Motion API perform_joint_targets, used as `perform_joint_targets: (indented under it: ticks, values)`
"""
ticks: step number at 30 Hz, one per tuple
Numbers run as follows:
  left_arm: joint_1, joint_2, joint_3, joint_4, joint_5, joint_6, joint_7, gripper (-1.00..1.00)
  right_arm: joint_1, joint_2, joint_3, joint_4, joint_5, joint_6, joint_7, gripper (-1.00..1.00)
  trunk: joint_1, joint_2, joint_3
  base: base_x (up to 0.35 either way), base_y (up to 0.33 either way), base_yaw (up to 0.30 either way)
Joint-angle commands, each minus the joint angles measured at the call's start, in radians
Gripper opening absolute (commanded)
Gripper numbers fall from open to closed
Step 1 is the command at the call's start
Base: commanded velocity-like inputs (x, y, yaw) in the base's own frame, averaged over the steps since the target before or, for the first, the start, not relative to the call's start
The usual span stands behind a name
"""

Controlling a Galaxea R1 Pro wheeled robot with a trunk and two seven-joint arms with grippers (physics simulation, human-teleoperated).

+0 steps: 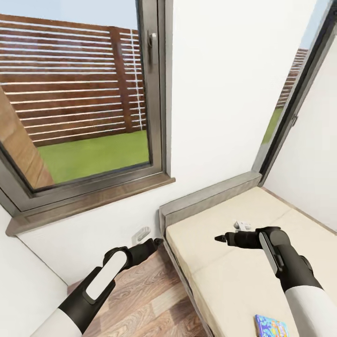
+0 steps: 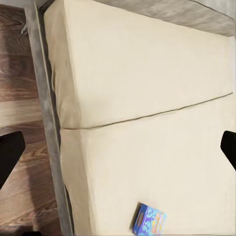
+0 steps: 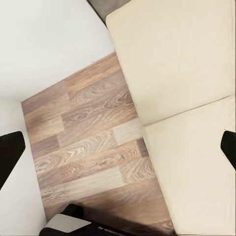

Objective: Put all the toys in the child's room - the three board games (two on the bed and one on the table), the two jigsaw puzzles on the table, and the tennis ball on the table - inside the toy box on the table in the child's room.

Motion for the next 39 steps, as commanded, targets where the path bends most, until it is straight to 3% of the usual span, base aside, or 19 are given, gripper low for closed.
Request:
perform_joint_targets:
  ticks: [1,10,19,24,33,39]
  values:
    - [-0.001,0.001,-0.002,-0.002,0.009,-0.001,0.009,1.0,-0.001,0.0,-0.001,0.0,0.002,0.005,0.004,1.0,0.001,-0.002,-0.002,0.0,0.0,-0.281]
    - [-0.001,0.002,0.003,-0.001,0.013,0.0,0.007,1.0,-0.009,-0.004,-0.005,0.01,0.002,0.008,0.002,1.0,0.001,-0.002,-0.002,0.0,0.0,-0.281]
    - [0.012,0.005,0.023,-0.004,0.022,0.008,0.013,1.0,-0.038,-0.012,-0.045,0.065,0.004,0.011,-0.007,1.0,0.001,-0.002,-0.002,0.0,0.0,-0.281]
    - [0.038,0.024,0.041,-0.022,0.02,0.012,0.028,1.0,-0.098,-0.018,-0.082,0.176,0.007,0.023,-0.083,1.0,0.001,-0.002,-0.003,0.0,0.0,-0.281]
    - [0.062,0.056,0.055,-0.047,0.033,0.012,0.036,1.0,-0.181,-0.039,-0.111,0.349,0.0,0.024,-0.223,1.0,0.001,-0.002,-0.005,0.0,0.0,-0.22]
    - [0.07,0.065,0.077,-0.059,0.072,0.019,0.063,1.0,-0.211,-0.05,-0.12,0.42,-0.001,0.021,-0.269,1.0,0.001,-0.002,-0.006,0.0,0.0,-0.085]
